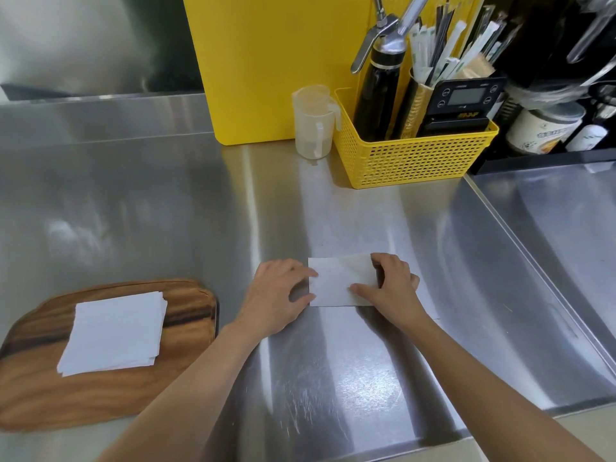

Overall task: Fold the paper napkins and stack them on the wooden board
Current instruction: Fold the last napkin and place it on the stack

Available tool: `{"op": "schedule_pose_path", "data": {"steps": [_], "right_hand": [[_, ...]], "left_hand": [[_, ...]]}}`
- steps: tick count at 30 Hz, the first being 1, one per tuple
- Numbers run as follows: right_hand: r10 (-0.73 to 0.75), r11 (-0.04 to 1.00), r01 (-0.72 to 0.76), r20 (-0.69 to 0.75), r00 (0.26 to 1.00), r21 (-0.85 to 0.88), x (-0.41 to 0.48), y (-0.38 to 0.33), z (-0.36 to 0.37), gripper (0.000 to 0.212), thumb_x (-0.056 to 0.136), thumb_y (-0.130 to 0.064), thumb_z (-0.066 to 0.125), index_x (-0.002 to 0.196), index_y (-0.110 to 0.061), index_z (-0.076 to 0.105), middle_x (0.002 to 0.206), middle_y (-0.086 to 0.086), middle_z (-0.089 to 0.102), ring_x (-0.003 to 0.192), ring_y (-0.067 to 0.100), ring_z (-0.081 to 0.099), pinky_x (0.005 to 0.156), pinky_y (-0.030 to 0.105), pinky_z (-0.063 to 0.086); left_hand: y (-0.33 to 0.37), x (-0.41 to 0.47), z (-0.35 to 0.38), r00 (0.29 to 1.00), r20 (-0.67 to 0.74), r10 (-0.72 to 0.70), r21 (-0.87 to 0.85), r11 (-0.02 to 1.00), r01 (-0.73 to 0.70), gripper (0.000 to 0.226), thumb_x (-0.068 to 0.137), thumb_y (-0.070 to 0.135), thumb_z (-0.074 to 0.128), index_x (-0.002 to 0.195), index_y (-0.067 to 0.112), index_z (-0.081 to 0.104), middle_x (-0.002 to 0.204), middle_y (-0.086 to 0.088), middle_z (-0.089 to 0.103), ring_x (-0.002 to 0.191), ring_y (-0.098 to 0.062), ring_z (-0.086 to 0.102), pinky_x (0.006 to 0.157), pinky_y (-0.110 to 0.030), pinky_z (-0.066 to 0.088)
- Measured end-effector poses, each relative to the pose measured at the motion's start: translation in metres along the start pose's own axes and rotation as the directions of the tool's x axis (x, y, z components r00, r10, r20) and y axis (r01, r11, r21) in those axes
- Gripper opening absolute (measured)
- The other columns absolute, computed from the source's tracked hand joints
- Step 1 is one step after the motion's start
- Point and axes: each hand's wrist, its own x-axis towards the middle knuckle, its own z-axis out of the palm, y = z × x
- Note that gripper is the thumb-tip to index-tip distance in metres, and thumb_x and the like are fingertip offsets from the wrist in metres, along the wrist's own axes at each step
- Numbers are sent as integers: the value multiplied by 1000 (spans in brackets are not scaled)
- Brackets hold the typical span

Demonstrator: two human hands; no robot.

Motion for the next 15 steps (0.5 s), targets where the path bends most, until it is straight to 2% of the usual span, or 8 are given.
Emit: {"op": "schedule_pose_path", "data": {"steps": [2,4,7,11,13,15], "right_hand": [[-54,998,55,-47,997,27,-3,2,-3,55,71,-25,73,119,-22,47,118,-1,48,115,18,37,89,27,15],[-172,984,174,-83,982,23,-7,3,-7,59,72,-29,71,125,-24,43,121,-5,43,115,10,32,87,20,11],[-302,953,302,-41,952,3,-9,7,-10,48,69,-44,60,114,-28,56,116,-10,45,111,3,31,92,7,8],[-414,902,426,141,899,-70,-13,15,-9,32,71,-49,55,89,-29,72,106,-8,59,107,3,38,93,7,8],[-432,883,453,167,886,-119,-16,17,-8,36,71,-49,53,91,-26,71,103,-4,65,103,3,41,91,8,8],[-412,895,427,125,902,-130,-16,16,-8,41,71,-50,54,97,-22,69,100,-2,66,100,4,42,90,8,10]], "left_hand": [[-1,0,2,989,75,128,59,989,-133,26,75,41,55,92,25,67,93,4,67,93,-8,47,89,-21,21],[-3,-1,6,972,119,203,69,975,-212,24,76,43,56,86,26,70,90,5,67,93,-8,46,91,-21,20],[-5,1,9,956,114,270,97,955,-281,21,80,41,56,82,28,72,89,5,69,92,-10,48,90,-27,26],[-5,4,9,944,103,313,145,934,-326,19,83,29,54,78,24,72,88,5,70,91,-12,50,87,-28,30],[-4,5,10,953,109,283,126,947,-296,18,82,24,53,76,20,70,85,5,70,90,-10,50,87,-23,28],[-1,7,9,976,97,196,38,979,-200,21,83,26,49,76,17,67,82,5,69,87,-9,52,87,-13,23]]}}
